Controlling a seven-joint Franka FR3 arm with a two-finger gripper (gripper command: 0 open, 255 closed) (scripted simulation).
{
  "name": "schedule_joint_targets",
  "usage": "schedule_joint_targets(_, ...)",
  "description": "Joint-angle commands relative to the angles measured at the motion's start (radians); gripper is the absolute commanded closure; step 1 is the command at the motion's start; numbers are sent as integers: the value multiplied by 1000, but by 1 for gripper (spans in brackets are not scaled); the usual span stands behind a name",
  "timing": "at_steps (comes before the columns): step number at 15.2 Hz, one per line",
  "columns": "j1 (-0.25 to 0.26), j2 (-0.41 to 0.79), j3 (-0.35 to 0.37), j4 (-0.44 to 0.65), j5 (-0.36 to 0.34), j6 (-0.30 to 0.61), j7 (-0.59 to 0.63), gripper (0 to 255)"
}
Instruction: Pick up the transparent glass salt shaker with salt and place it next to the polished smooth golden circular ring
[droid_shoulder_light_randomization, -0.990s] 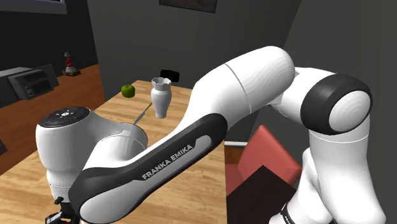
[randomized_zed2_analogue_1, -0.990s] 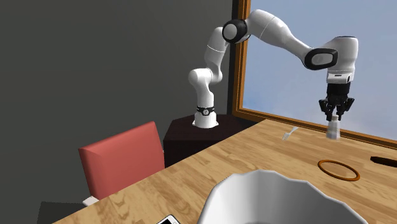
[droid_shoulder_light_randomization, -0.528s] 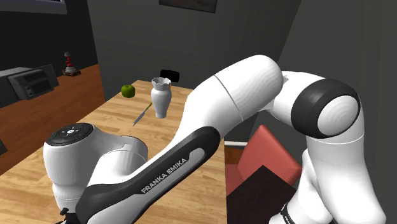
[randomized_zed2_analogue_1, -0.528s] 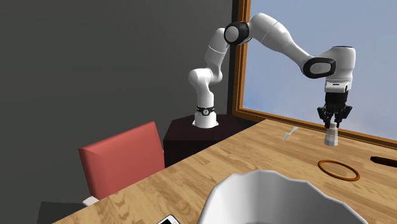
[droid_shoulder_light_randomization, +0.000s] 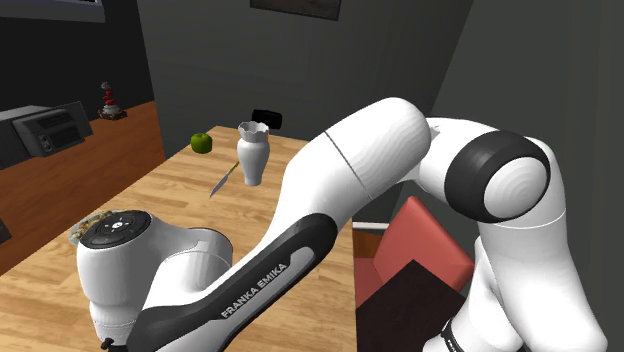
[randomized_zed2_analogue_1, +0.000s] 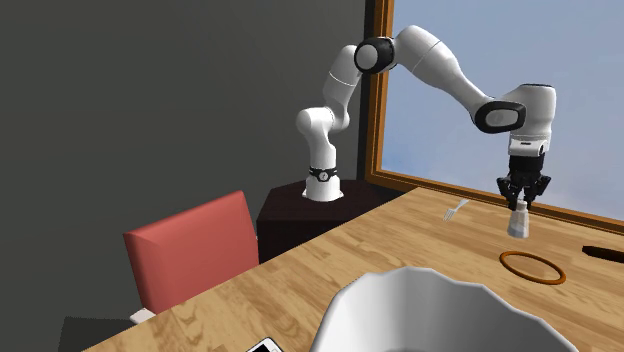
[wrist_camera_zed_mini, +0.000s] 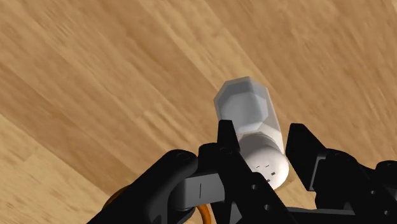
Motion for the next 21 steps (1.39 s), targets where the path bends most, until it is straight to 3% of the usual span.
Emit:
schedule_joint_targets(1, 0, 0, 0, 0, 0, 1, 0, 255)
schedule_joint_targets(4, 0, 0, 0, 0, 0, 1, 0, 255)
schedule_joint_targets(5, 0, 0, 0, 0, 0, 1, 0, 0)
schedule_joint_targets(10, 0, 0, 0, 0, 0, 1, 0, 0)
schedule_joint_targets(14, -19, -83, 20, 6, 30, -86, -18, 0)
schedule_joint_targets(21, -19, -83, 20, 6, 30, -86, -18, 0)
